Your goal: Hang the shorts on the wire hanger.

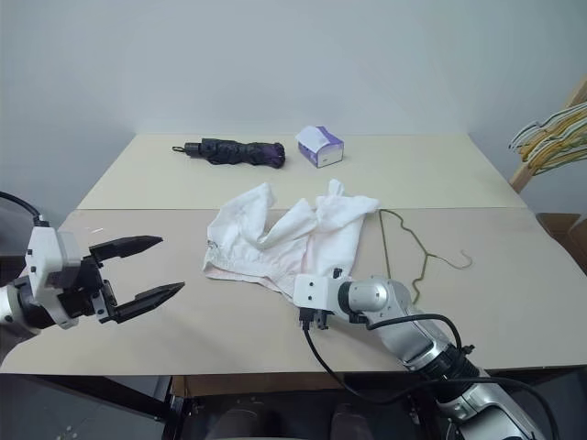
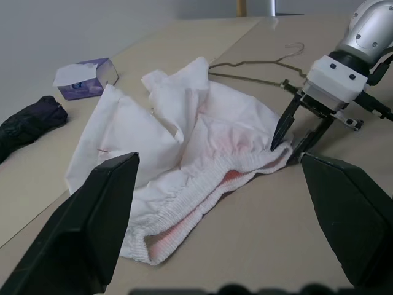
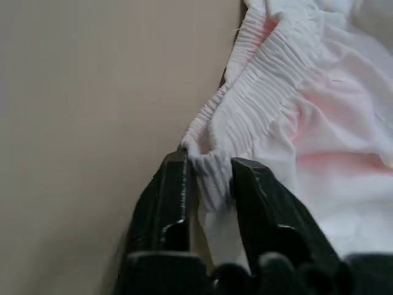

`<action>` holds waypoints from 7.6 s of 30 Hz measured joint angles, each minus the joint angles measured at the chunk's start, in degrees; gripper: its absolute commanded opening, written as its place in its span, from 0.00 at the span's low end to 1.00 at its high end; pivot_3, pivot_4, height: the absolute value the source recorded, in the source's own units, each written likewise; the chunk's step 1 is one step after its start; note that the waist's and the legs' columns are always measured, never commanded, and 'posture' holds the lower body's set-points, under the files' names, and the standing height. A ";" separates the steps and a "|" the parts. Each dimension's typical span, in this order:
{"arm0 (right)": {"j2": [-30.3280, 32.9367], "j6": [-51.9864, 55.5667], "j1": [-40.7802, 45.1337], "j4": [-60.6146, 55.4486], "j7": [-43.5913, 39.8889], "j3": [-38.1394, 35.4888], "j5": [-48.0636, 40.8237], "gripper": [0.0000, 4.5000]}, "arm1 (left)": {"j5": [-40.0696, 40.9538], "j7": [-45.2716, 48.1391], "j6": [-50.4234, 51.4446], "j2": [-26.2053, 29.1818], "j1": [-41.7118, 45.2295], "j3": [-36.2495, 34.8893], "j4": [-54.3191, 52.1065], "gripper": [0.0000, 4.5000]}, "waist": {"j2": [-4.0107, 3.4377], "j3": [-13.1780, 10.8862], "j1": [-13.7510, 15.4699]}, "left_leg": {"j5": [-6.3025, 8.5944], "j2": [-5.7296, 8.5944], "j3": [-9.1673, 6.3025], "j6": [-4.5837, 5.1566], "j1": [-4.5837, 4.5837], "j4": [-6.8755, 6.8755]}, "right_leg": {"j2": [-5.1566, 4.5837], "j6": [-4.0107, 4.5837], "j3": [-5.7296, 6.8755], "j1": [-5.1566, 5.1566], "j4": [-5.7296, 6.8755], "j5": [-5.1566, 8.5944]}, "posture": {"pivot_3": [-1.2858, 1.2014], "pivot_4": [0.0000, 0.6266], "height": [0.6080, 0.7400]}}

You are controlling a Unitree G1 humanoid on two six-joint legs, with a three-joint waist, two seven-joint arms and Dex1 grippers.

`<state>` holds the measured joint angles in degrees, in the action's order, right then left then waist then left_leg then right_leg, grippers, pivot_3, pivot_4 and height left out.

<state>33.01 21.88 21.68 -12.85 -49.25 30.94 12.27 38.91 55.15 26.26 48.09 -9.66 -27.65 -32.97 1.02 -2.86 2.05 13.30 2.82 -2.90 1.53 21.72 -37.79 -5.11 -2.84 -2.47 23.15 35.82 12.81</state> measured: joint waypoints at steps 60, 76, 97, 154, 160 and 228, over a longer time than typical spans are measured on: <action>12.33 25.53 8.74 -19.96 -3.99 14.87 4.11 0.01 | -5.73 1.56 -3.97 -2.52 12.65 13.82 7.76 1.00 | 0.06 0.03 -2.84 | 0.21 0.11 -0.08 -0.13 -0.31 -0.03 | -0.10 -0.10 0.03 -0.05 0.11 0.29 | 0.49 0.00 1.00; 16.09 9.83 3.75 -18.54 -9.31 8.53 2.99 0.01 | -10.45 -29.76 22.69 -25.17 34.45 26.84 25.29 1.00 | 0.29 0.15 -3.45 | 0.19 0.19 -0.19 -0.13 -0.57 -0.10 | -0.05 -0.09 0.01 -0.60 0.14 0.20 | 0.48 0.00 1.00; 12.06 8.84 1.90 -17.66 -9.79 6.32 5.59 0.00 | -23.23 -13.68 5.94 -35.98 58.36 36.88 72.66 0.58 | 0.33 0.17 -5.43 | 0.33 0.34 -0.25 -0.11 0.21 -0.17 | -0.17 -0.16 0.00 0.04 0.12 0.19 | 0.46 0.00 1.00; 14.02 5.25 -0.04 -16.17 -13.42 -1.57 1.88 0.00 | -11.88 -4.79 12.32 2.21 -13.08 3.70 -6.54 0.99 | 0.30 0.23 -4.40 | 0.57 0.14 -0.12 -0.40 -0.38 -0.06 | -0.11 0.61 0.05 -0.06 0.16 0.69 | 0.49 0.00 1.00; 19.56 -7.28 1.76 -13.89 -16.63 -5.70 -1.21 0.00 | -16.81 7.37 -6.17 7.22 -6.84 6.08 4.40 0.99 | 0.29 0.22 -3.86 | 0.58 0.11 -0.06 -0.35 -0.44 -0.06 | -0.16 -0.17 0.08 -0.20 0.11 0.87 | 0.48 0.00 1.00; 8.58 -34.53 40.40 39.17 -10.00 -12.67 -2.11 0.00 | -39.82 2.68 -33.24 2.39 58.75 35.93 58.32 0.00 | 0.33 0.24 -6.02 | 0.46 -0.01 -0.20 -0.43 -0.77 -0.12 | 0.37 0.35 0.06 -0.51 0.41 0.25 | 0.48 0.00 1.00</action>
<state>41.58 -12.65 62.08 26.32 -59.25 18.27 10.16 -0.91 57.82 -6.98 50.48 49.09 8.28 25.35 1.36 -2.62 -3.97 13.76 2.80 -3.11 1.09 20.95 -37.91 -4.74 -2.49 -2.41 22.64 36.23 13.06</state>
